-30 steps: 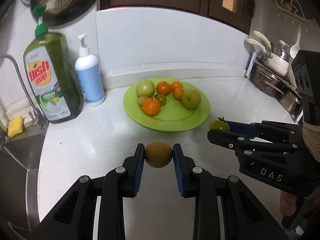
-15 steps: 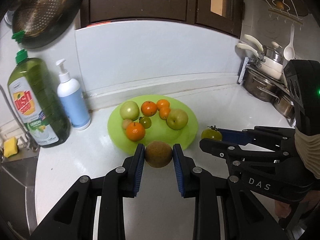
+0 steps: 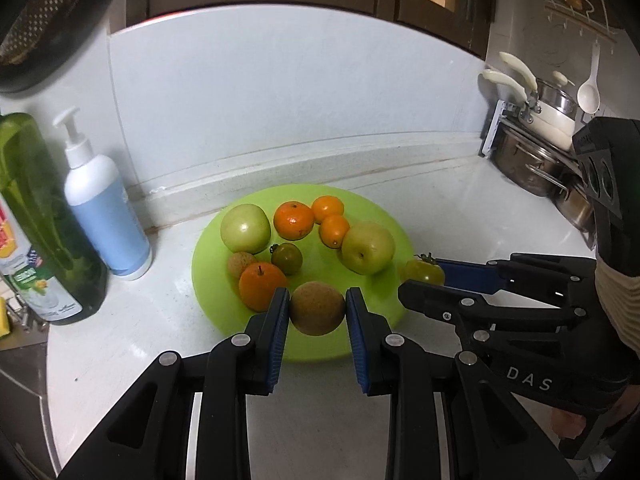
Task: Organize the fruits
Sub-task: 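Carry the brown fruit with the left tool while the right tool carries the tomato to the plate, then open both tools to release the brown fruit and tomato onto the plate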
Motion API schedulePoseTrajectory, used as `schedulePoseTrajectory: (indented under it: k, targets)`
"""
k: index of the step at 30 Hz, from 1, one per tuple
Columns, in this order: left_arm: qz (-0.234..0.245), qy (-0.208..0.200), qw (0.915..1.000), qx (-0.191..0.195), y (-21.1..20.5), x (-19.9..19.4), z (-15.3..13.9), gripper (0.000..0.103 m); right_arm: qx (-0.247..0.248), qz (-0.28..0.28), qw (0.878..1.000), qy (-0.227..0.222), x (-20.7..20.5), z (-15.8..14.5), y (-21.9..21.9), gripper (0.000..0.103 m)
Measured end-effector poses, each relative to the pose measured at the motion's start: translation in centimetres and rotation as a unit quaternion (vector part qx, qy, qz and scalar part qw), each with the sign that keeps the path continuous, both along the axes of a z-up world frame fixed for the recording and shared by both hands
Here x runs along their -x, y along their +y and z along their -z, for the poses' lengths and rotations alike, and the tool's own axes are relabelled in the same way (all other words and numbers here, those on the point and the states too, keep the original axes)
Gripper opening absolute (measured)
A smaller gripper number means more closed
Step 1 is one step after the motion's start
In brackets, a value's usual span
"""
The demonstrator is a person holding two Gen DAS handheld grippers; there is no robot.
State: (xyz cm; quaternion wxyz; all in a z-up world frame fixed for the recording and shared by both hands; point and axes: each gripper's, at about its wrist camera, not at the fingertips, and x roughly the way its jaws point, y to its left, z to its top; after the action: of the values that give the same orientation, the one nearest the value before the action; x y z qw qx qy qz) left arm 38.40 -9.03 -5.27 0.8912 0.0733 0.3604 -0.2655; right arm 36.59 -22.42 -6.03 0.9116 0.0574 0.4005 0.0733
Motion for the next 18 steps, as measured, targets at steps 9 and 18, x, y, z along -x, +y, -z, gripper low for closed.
schedulePoseTrajectory:
  k: [9,18]
  targets:
    - [0.010,0.023,0.9997,0.000,-0.3,-2.4,2.1,0.029,-0.011,0.008,1.000,0.022,-2.3,2.1,-0.2,0.031]
    - [0.016,0.029,0.9994,-0.007,-0.7,-3.3,3.1,0.029,-0.018,0.008,0.999,0.036,-3.4,3.3,-0.3,0.031]
